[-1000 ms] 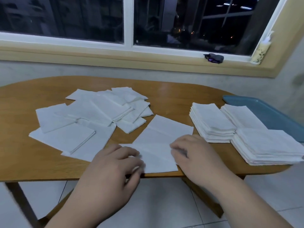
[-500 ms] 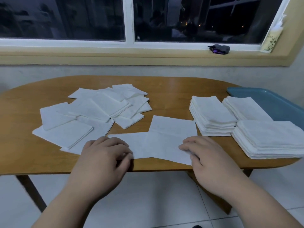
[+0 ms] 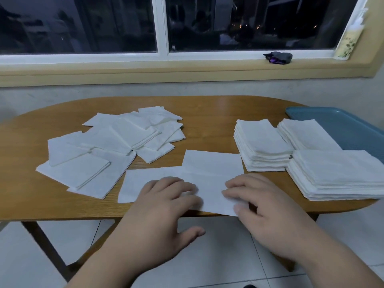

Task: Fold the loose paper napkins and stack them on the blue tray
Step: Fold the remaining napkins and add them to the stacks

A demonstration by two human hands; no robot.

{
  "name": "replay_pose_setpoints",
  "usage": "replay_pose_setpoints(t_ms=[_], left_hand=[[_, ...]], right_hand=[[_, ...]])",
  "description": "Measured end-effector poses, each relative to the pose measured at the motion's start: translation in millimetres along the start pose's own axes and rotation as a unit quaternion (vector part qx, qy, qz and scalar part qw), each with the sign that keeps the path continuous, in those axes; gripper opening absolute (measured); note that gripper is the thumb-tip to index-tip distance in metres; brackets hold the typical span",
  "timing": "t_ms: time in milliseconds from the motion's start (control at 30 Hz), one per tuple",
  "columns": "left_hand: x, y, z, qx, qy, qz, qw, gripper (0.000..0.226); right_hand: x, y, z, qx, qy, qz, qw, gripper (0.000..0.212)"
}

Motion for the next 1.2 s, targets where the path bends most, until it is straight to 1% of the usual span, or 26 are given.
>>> replay_pose_setpoints(t_ms=[67,100,133,167,267,367,467,533,600,700,767,833,867,933,967,1000,1033,1067,1100,1200], left_hand=[[2,1,5,0.007,-0.008,0.008,1.0,0.038],[3,1,6,0.01,-0.008,0.011,1.0,0.035],[4,1,7,0.011,-0.006,0.015,1.0,0.033],[5,1,7,0.009,-0.001,0.018,1.0,0.029],[6,4,5,0.001,0.02,0.032,0.999,0.018],[6,8,0,0.003,0.041,0.055,0.998,0.016],[6,16,-9,-0.025,0.07,0.063,0.995,0.013],[5,20,-18,-0.062,0.092,0.052,0.993,0.011],[5,22,-26,-0.084,0.118,0.03,0.989,0.011],[4,17,-31,-0.093,0.142,-0.017,0.985,0.023],[4,11,-33,-0.118,0.151,-0.07,0.979,0.029],[7,6,-31,-0.156,0.145,-0.111,0.971,0.033],[10,4,-28,-0.17,0.135,-0.124,0.968,0.036],[17,-2,-19,-0.16,0.104,-0.151,0.97,0.037],[20,-5,-15,-0.143,0.09,-0.163,0.972,0.039],[22,-7,-11,-0.127,0.075,-0.173,0.974,0.043],[24,-9,-7,-0.113,0.06,-0.178,0.976,0.047],[25,-11,-4,-0.098,0.053,-0.179,0.977,0.051],[24,-13,-3,-0.084,0.058,-0.179,0.978,0.054],[21,-18,-6,-0.078,0.099,-0.177,0.976,0.05]], right_hand=[[-4,1,5,-0.025,-0.036,-0.002,0.999,0.049],[-6,1,7,-0.047,-0.045,-0.003,0.998,0.052],[-7,1,9,-0.061,-0.042,-0.009,0.997,0.047],[-9,-1,9,-0.065,-0.027,-0.017,0.997,0.039],[-13,-4,4,-0.045,0.03,-0.027,0.998,0.017],[-17,-5,-3,-0.003,0.064,-0.02,0.998,0.012],[-24,-3,-14,0.058,0.125,0.018,0.99,0.008],[-27,-3,-20,0.079,0.158,0.032,0.984,0.012],[-27,-6,-26,0.088,0.19,0.034,0.977,0.01],[-24,-6,-34,0.134,0.234,0.056,0.961,0.004],[-22,-1,-35,0.165,0.246,0.075,0.952,0.013],[-16,5,-31,0.175,0.233,0.1,0.951,0.022],[-15,6,-28,0.159,0.221,0.112,0.956,0.029],[-13,7,-24,0.091,0.206,0.11,0.968,0.048],[-12,6,-21,0.054,0.201,0.096,0.973,0.052],[-10,4,-18,0.024,0.187,0.078,0.979,0.049],[-9,2,-14,0.0,0.167,0.06,0.984,0.042],[-9,2,-10,-0.014,0.147,0.044,0.988,0.035],[-9,2,-6,-0.016,0.124,0.031,0.992,0.032],[-10,5,3,0.001,0.056,0.025,0.998,0.043]])
Point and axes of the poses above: each hand's wrist, its own x-axis towards the middle knuckle, its own z-axis out of the palm, y = z × x, the point moved 6 cm from there along x, towards the middle knuckle, and after that the axes turned 3 degrees about -z, right-handed, at the moved point
